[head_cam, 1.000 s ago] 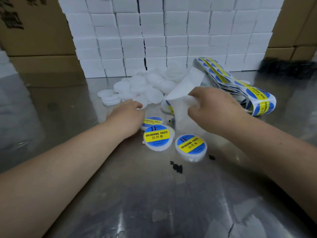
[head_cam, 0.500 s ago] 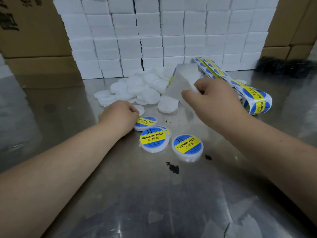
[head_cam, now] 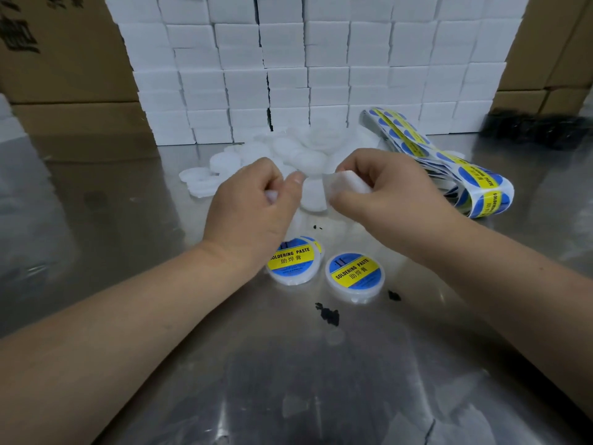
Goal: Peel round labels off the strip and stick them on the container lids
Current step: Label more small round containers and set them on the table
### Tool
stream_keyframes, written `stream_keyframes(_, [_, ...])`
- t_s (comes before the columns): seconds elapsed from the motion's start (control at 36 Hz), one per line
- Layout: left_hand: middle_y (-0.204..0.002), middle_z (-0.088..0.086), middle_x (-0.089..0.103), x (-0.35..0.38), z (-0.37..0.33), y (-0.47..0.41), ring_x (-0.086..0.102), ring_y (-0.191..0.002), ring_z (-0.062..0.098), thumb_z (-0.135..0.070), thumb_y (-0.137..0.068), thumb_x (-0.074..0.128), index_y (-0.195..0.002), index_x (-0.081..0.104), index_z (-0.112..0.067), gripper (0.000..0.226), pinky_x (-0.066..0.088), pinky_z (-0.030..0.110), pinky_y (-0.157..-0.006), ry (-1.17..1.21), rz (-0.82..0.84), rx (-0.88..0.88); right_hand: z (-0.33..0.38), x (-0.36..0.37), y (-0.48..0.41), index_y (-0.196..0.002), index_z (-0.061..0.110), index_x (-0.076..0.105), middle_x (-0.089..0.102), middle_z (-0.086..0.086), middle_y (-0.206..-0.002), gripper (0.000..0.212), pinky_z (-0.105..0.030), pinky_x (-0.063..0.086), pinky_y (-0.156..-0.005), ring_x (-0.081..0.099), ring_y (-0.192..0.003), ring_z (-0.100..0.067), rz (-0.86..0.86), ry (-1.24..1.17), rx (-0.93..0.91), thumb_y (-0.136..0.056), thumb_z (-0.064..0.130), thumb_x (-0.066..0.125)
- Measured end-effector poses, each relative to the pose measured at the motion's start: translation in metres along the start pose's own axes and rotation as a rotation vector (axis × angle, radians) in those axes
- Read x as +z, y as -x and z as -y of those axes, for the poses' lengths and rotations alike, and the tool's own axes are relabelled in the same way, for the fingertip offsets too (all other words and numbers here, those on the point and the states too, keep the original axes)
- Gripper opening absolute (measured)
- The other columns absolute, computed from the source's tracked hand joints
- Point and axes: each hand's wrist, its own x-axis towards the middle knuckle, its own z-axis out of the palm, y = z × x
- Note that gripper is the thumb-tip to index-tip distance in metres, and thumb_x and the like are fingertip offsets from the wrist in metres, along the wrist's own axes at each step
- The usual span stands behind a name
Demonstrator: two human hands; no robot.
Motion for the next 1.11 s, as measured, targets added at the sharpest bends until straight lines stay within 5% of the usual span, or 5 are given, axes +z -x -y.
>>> stream_keyframes(0.25, [-0.067, -0.007, 0.049, 0.001, -0.004, 0.001, 0.045, -0.072, 0.005, -0.034, -0.07, 0.042, -0.11, 0.066, -0.029, 0.047, 0.036, 0.016, -0.065, -0.091, 0.137, -0.001, -0.001, 0.001, -0.001, -0.065, 0.023, 0.051, 0.053, 0.019, -0.052, 0.021, -0.009, 0.033, -0.049, 0.045, -0.048, 0.004, 0.05, -0.161, -0.033, -0.083, 0.02, 0.063])
stream_keyframes(0.47, [-0.071, 0.001, 0.052, -0.002, -0.009, 0.001, 0.046, -0.072, 0.011, -0.042, -0.079, 0.041, -0.097, 0.066, -0.019, 0.038, 0.039, 0.031, -0.068, -0.053, 0.129, 0.065, 0.004, -0.003, 0.0, -0.1, 0.032, 0.052, 0.063, 0.011, -0.087, 0.041, -0.029, 0.05, -0.07, 0.061, -0.077, -0.014, 0.204, -0.294, -0.039, -0.079, -0.002, 0.06])
stream_keyframes(0.69, [-0.065, -0.011, 0.035, -0.003, -0.014, 0.006, 0.035, -0.065, 0.005, -0.038, -0.083, 0.058, -0.104, 0.068, -0.026, 0.026, 0.023, 0.019, -0.054, -0.261, 0.077, 0.205, 0.009, -0.004, 0.003, -0.086, 0.017, 0.07, 0.067, -0.005, -0.079, 0.025, -0.019, 0.042, -0.062, 0.056, -0.068, -0.008, 0.128, -0.2, -0.007, -0.087, 0.038, 0.057])
stream_keyframes(0.97, [-0.072, -0.004, 0.044, -0.006, -0.023, 0.011, 0.044, -0.073, 0.014, -0.03, -0.078, 0.049, -0.089, 0.071, -0.01, 0.031, 0.032, 0.022, -0.058, -0.205, 0.015, 0.315, 0.006, 0.001, -0.003, -0.094, -0.01, 0.06, 0.057, -0.034, -0.096, 0.021, -0.059, 0.047, -0.076, 0.053, -0.092, -0.048, 0.041, -0.071, 0.041, -0.08, 0.005, 0.054])
stream_keyframes(1.11, [-0.069, -0.014, 0.036, -0.005, -0.02, 0.01, 0.036, -0.072, 0.001, -0.038, -0.076, 0.056, -0.092, 0.068, -0.017, 0.029, 0.027, 0.016, -0.057, -0.222, 0.037, 0.267, 0.002, 0.001, -0.002, -0.092, -0.008, 0.061, 0.058, -0.034, -0.089, 0.02, -0.037, 0.043, -0.059, 0.051, -0.062, -0.029, 0.079, -0.045, 0.002, -0.079, -0.003, 0.046])
